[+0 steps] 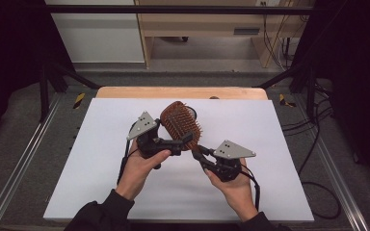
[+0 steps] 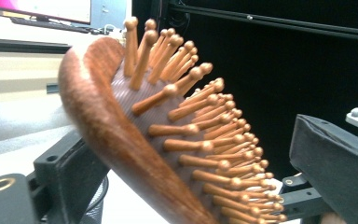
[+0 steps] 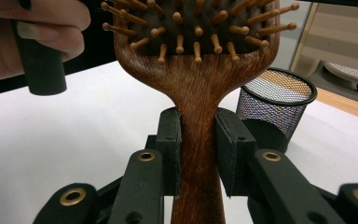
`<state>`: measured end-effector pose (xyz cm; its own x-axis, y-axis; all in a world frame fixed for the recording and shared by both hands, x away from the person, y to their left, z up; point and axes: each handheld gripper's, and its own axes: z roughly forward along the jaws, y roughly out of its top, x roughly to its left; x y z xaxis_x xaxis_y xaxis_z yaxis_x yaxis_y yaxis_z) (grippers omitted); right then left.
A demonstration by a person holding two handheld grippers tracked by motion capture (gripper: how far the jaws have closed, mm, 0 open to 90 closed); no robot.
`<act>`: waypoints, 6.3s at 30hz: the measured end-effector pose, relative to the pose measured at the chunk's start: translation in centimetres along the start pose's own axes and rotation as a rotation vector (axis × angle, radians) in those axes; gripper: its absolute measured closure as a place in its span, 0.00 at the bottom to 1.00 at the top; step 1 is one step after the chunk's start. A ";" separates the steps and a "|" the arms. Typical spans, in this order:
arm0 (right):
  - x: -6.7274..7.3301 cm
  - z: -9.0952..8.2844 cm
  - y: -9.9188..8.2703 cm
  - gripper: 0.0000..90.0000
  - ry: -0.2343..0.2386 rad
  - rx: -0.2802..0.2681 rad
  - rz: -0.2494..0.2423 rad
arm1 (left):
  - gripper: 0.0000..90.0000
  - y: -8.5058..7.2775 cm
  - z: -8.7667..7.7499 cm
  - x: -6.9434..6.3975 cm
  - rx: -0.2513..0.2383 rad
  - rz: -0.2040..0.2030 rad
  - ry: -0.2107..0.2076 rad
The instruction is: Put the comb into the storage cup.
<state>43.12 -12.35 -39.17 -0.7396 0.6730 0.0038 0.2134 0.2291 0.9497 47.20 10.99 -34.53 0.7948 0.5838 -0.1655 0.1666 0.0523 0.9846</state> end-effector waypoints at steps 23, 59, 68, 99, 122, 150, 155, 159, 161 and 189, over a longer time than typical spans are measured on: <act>0.0 0.7 -0.7 0.81 -0.052 0.014 -0.010 | 0.42 0.7 0.5 1.2 0.030 -0.231 0.024; -1.0 0.4 -2.0 0.47 -0.026 0.010 0.070 | 0.57 1.8 0.7 0.1 0.041 -0.236 0.050; -2.9 -0.5 -2.6 0.27 -0.093 -0.014 0.132 | 0.57 3.0 0.7 0.6 0.029 -0.206 0.075; -5.2 -4.0 -4.1 0.10 -0.153 -0.007 0.084 | 0.57 7.6 1.4 1.3 0.054 -0.077 0.129; -5.4 -6.6 -5.8 0.05 -0.219 -0.062 0.052 | 0.57 12.1 3.2 3.5 0.005 -0.032 0.181; -6.3 -6.1 -6.4 0.05 -0.204 -0.059 0.103 | 0.57 11.7 7.6 6.6 0.008 0.015 0.238; -6.4 -6.0 -6.5 0.05 -0.198 -0.052 0.104 | 0.57 11.1 8.1 7.3 0.019 0.042 0.255; -6.3 -5.8 -6.5 0.05 -0.195 -0.047 0.099 | 0.57 10.7 8.1 7.9 0.013 0.015 0.254; -6.2 -5.8 -6.5 0.05 -0.193 -0.046 0.103 | 0.56 10.5 8.2 7.9 0.014 0.018 0.256; -6.3 -5.7 -6.6 0.04 -0.178 -0.062 0.115 | 0.56 8.2 8.8 8.9 0.040 0.016 0.278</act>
<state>42.69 -22.13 -43.71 -0.5871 0.8070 0.0633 0.2459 0.1033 0.9638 60.79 9.44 -28.38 0.6076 0.7847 -0.1227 0.1824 0.0125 0.9831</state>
